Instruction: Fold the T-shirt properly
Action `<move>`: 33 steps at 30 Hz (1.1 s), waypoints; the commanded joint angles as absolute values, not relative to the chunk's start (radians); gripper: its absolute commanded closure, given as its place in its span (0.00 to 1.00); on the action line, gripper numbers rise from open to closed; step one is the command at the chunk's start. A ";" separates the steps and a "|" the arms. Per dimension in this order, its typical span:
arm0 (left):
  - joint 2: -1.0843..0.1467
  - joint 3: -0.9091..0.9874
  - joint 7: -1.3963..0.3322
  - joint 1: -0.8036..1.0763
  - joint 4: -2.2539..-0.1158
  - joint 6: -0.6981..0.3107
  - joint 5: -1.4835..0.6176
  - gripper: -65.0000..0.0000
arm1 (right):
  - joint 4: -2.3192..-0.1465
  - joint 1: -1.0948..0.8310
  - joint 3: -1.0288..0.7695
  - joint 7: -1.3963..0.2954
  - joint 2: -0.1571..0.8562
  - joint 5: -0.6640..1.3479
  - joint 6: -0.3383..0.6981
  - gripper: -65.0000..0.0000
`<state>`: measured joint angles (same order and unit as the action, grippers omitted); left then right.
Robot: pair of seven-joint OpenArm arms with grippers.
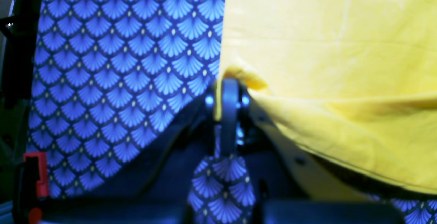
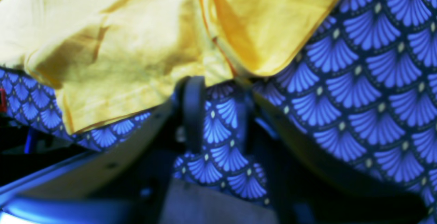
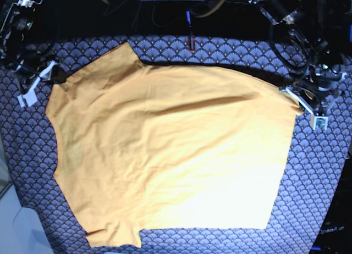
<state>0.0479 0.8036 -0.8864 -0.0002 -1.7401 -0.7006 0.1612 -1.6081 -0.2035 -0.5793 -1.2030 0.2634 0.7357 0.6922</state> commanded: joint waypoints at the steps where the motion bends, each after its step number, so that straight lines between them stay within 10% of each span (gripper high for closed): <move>1: 0.041 0.805 -0.868 -0.012 -1.756 -0.698 0.151 1.00 | -1.623 -0.203 -0.590 -1.193 0.265 0.748 0.698 0.63; 33: 0.038 0.808 -0.868 0.012 -1.765 -0.698 0.150 1.00 | -1.518 -0.179 -0.613 -1.190 0.200 0.753 0.698 0.54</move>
<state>0.0475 0.8082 -0.8864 0.0212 -1.7435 -0.7006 0.1608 -1.5070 -0.1848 -0.6102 -1.1927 0.1902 0.7399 0.6926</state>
